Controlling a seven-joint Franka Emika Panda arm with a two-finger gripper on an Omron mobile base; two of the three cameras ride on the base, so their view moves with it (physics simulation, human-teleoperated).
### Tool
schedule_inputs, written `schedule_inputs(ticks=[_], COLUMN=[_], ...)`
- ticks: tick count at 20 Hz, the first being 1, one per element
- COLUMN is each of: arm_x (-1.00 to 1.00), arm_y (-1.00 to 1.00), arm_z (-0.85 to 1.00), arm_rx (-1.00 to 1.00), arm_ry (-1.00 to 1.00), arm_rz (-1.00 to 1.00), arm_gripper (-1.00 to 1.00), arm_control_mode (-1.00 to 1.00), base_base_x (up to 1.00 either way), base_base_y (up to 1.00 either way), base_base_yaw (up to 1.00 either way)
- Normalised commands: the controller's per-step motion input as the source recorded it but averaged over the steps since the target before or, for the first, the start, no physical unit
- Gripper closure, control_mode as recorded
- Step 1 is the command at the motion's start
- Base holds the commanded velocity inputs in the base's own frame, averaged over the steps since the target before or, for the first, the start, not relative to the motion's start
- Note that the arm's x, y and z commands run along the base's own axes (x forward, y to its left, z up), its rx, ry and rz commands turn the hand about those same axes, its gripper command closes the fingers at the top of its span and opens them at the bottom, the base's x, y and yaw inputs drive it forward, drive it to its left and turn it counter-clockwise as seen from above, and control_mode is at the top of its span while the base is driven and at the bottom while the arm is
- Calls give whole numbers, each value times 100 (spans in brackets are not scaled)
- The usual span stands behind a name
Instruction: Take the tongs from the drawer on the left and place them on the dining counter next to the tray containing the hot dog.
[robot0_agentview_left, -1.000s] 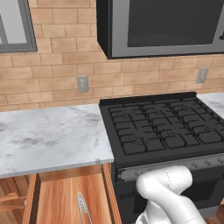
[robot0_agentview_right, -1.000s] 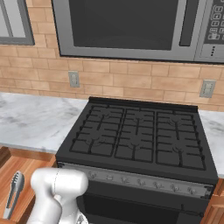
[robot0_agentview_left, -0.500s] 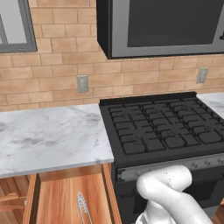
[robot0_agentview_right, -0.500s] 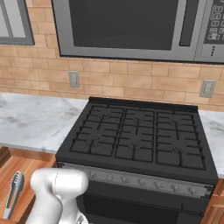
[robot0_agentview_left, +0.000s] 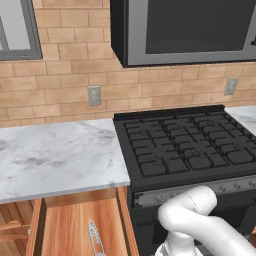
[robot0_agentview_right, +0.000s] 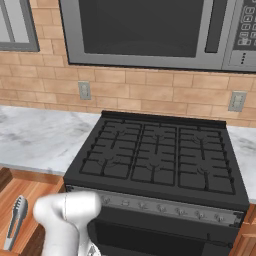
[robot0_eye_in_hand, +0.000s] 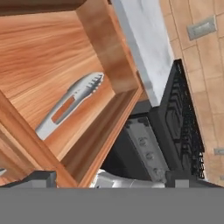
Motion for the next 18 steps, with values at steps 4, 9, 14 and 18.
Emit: schedule_inputs(ticks=[4,9,14,18], arm_x=[38,39,12,2], arm_y=[-61,-69,-38,0], arm_z=[43,55,24,5], arm_rx=[35,35,17,0], arm_ry=[7,9,4,2], arm_rz=[-3,-3,0,0], arm_gripper=[-100,-100,-100,-100], arm_control_mode=[-100,-100,-100,-100], base_base_x=[0,0,0,0], base_base_y=[0,0,0,0], base_base_yaw=[0,0,0,0])
